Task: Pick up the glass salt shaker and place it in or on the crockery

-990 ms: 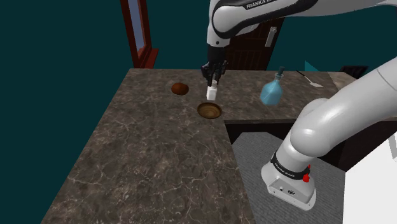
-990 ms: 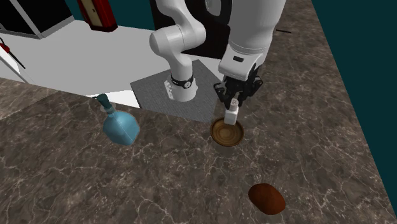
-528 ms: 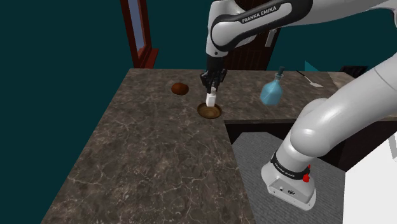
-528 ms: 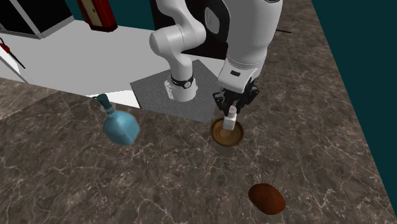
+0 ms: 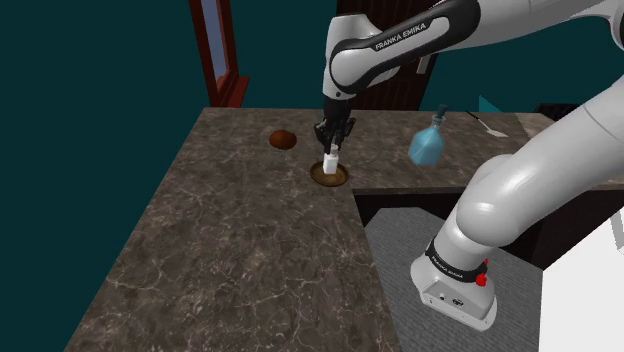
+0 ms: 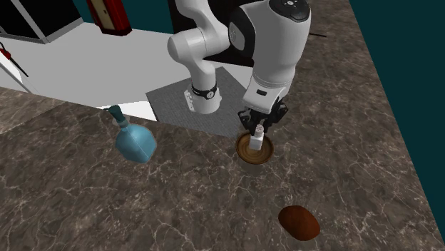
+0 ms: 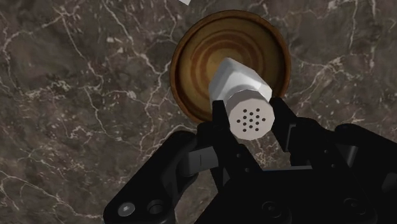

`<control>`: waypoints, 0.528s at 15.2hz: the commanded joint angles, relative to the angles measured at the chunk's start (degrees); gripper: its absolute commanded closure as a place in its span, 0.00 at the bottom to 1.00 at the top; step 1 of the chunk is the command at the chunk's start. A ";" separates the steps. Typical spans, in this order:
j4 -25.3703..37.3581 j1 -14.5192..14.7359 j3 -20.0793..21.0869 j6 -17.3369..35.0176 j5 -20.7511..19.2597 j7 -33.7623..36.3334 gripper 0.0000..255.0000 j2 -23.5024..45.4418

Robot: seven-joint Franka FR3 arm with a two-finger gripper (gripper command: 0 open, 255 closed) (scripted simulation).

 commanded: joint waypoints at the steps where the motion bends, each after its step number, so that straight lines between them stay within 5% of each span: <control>1: -0.03 0.00 0.00 0.05 0.00 0.00 1.00 0.01; 4: -0.03 0.00 0.00 0.05 0.00 0.00 1.00 0.01; 5: -0.03 0.00 0.00 0.05 0.00 0.00 0.00 0.01; 8: -0.03 0.00 0.00 0.05 0.00 0.00 0.00 0.01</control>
